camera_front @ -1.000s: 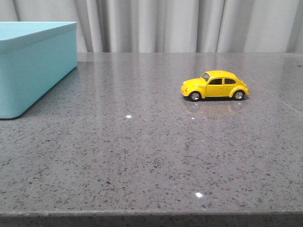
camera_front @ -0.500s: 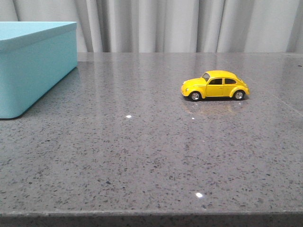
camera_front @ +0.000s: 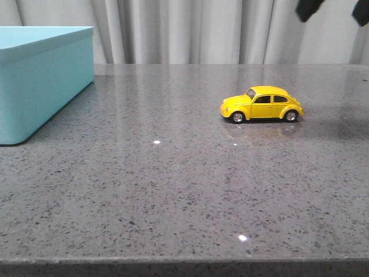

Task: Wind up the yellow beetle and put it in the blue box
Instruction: 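Lower the open right gripper over the yellow toy beetle, then grasp the beetle with the right gripper and carry it toward the blue box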

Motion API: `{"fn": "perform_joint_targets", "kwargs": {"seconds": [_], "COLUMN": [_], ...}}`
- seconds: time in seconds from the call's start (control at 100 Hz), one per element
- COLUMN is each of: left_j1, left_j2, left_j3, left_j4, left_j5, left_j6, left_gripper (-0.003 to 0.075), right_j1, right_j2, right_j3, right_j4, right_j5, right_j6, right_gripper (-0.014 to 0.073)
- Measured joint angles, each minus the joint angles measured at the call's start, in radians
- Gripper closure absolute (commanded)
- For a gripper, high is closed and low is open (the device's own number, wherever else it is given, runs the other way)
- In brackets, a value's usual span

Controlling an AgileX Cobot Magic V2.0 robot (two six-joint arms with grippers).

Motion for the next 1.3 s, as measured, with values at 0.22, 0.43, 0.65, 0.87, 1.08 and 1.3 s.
{"fn": "perform_joint_targets", "kwargs": {"seconds": [0.22,0.43,0.65,0.87,1.08,1.3], "left_j1": [0.000,0.000,0.000,0.000,0.000,0.000], "left_j2": [0.000,0.000,0.000,0.000,0.000,0.000], "left_j3": [0.000,0.000,0.000,0.000,0.000,0.000], "left_j4": [0.000,0.000,0.000,0.000,0.000,0.000], "left_j5": [0.000,-0.002,-0.002,-0.002,-0.002,-0.004], "left_j6": [0.000,0.000,0.000,0.000,0.000,0.000], "left_gripper": [0.0739,0.0739,0.0739,0.0739,0.0739,0.0739], "right_j1": [0.039,0.055,0.058,0.058,0.058,0.058], "right_j2": [0.178,0.320,0.399,0.444,0.465,0.490], "right_j3": [-0.172,-0.289,-0.334,-0.338,-0.341,-0.341], "right_j4": [0.005,0.005,0.005,0.005,0.005,0.005], "right_j5": [0.161,0.239,0.245,0.232,0.214,0.214], "right_j6": [0.084,0.132,0.157,0.161,0.170,0.172], "right_gripper": [0.0022,0.0023,0.0024,0.0024,0.0024,0.0024]}}
